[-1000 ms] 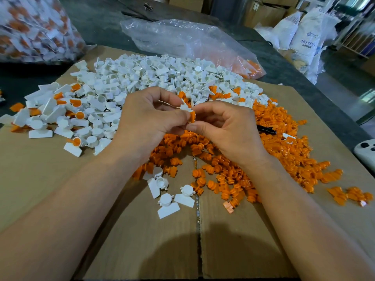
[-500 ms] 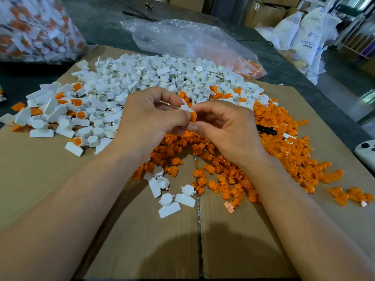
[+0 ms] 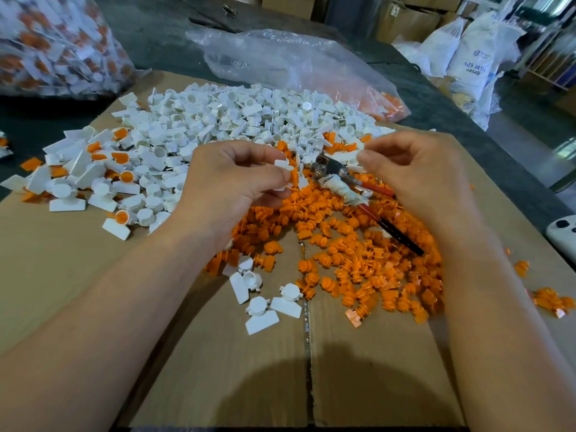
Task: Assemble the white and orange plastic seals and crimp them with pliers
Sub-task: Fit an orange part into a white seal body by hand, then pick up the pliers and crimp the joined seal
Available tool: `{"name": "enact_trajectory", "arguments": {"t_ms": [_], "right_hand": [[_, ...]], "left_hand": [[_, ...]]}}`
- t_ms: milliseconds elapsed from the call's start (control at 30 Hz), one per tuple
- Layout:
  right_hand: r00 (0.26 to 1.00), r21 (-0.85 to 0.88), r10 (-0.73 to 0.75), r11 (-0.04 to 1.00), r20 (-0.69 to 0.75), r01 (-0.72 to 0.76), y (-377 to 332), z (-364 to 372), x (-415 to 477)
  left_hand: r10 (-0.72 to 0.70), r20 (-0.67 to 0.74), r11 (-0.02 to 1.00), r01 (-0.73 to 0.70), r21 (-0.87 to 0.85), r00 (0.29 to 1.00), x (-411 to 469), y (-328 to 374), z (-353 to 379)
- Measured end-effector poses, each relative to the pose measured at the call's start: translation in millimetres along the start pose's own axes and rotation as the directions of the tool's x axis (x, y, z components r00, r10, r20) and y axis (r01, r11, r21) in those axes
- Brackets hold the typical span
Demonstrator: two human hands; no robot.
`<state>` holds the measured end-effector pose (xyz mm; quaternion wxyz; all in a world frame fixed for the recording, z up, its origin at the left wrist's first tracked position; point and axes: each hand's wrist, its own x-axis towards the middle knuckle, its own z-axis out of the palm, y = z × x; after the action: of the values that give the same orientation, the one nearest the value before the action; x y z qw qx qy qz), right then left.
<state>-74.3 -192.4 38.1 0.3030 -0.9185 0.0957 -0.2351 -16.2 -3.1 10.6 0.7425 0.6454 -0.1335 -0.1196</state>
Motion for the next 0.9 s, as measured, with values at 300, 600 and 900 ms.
{"name": "enact_trajectory", "arguments": {"t_ms": [300,600,900], "right_hand": [[0.909,-0.468,0.257,0.88,0.329,-0.079,26.3,-3.6,9.2],[0.86,-0.569,0.324,0.821,0.394,-0.049,29.3,9.3,9.1],[0.926,-0.608,0.246,0.794,0.286,-0.024,22.9,16.9,10.4]], "left_hand": [[-0.013,-0.004,1.0,0.013,-0.005,1.0,-0.1,0.5,-1.1],[-0.011,-0.008,1.0,0.011,-0.004,1.0,-0.3,0.8,-0.4],[-0.008,-0.017,1.0,0.008,0.001,1.0,0.0,-1.3,0.0]]}}
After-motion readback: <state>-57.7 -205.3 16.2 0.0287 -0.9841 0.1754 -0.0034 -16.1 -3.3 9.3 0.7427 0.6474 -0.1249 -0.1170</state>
